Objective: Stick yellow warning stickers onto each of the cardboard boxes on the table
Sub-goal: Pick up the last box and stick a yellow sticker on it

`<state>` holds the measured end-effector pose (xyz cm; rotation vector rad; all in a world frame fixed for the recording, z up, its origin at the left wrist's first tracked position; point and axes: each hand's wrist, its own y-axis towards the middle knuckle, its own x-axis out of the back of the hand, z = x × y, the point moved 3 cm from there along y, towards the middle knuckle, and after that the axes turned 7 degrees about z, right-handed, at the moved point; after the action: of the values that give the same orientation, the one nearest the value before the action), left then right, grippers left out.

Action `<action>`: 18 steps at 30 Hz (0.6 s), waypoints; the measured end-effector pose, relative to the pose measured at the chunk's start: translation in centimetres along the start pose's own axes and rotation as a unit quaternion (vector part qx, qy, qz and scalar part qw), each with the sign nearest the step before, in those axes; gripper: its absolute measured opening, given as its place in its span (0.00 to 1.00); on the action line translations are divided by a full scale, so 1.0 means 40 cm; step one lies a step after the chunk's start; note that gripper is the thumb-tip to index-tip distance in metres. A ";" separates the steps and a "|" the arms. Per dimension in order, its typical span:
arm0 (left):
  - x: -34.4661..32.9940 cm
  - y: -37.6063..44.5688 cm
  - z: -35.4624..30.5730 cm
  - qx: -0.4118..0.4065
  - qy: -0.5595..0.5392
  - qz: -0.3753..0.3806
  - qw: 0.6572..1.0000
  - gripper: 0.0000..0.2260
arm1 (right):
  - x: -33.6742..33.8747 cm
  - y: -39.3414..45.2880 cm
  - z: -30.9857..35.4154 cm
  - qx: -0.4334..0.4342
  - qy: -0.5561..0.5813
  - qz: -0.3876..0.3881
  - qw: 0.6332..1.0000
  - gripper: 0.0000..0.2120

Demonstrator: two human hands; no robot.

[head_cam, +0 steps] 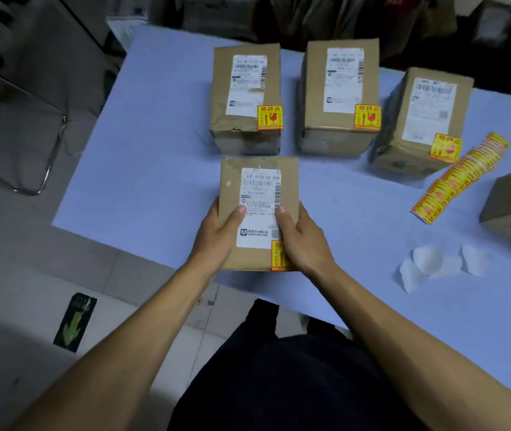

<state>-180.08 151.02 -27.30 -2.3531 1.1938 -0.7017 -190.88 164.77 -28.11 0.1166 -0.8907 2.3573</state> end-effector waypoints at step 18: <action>0.481 0.211 0.007 0.024 -0.082 -0.098 0.992 0.09 | -0.338 0.330 0.356 0.033 -0.074 0.079 0.994 0.24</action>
<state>-175.38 130.56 -27.43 -2.4562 0.8756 -0.5798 -189.25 141.18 -28.53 0.2579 -0.9219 2.5536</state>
